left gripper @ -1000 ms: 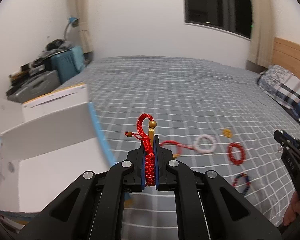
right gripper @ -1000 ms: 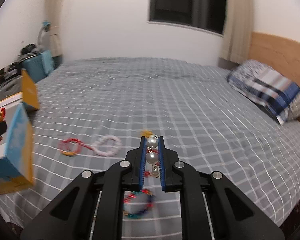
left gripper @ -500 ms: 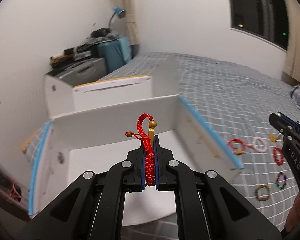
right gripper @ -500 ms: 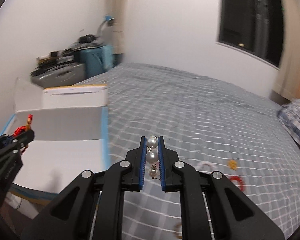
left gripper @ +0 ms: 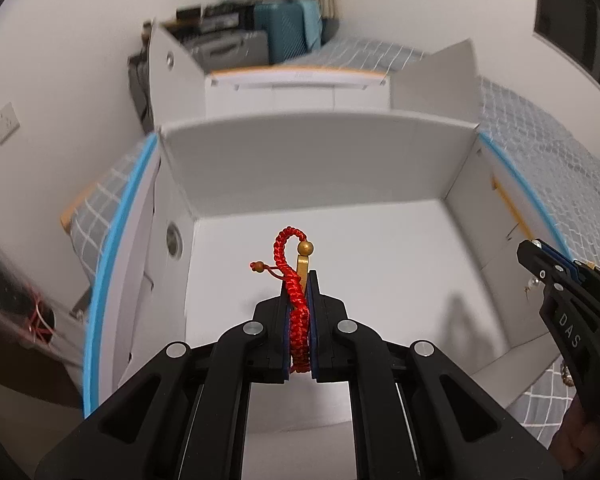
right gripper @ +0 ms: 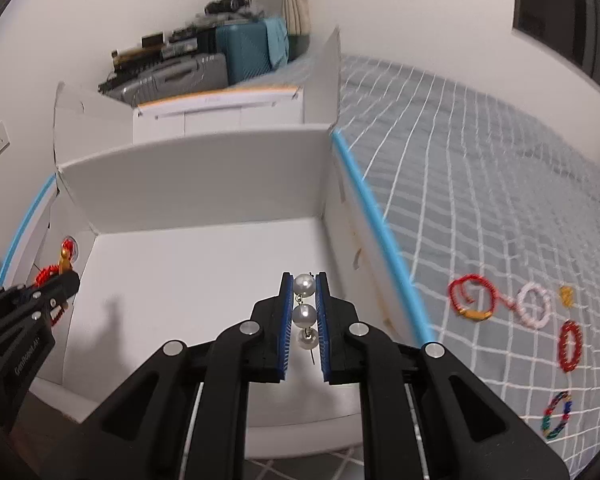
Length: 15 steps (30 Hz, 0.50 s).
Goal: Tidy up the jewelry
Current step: 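Carry the red cord bracelet and pearl earring over the white box with both tools, then open both tools to drop the bracelet and earring into the box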
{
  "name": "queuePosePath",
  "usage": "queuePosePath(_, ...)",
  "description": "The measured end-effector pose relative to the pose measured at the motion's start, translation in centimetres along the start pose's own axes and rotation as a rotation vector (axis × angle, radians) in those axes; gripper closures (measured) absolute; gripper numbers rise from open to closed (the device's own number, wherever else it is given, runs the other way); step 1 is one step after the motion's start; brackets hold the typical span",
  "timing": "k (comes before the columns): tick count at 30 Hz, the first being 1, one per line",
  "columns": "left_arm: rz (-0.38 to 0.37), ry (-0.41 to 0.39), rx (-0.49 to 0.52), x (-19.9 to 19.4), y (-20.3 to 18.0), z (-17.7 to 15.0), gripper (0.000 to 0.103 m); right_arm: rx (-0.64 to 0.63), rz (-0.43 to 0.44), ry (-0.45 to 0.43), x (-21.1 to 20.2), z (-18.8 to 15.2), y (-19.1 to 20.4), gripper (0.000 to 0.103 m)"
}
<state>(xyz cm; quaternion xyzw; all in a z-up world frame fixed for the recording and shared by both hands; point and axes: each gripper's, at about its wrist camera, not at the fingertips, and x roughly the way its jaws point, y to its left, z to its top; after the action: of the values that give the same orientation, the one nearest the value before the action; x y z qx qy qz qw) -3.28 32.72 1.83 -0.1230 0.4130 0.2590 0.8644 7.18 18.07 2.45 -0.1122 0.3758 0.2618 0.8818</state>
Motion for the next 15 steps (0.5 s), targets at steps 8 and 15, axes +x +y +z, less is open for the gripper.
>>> queuePosePath(8,0.006,0.059,-0.003,1.6,0.4,-0.8,0.097,-0.012,-0.002,0.092,2.4,-0.8,1.0,0.093)
queuePosePath(15,0.006,0.066,0.006,2.0,0.5,-1.1,0.094,-0.022,-0.013,0.104,3.1,-1.2,1.0,0.091)
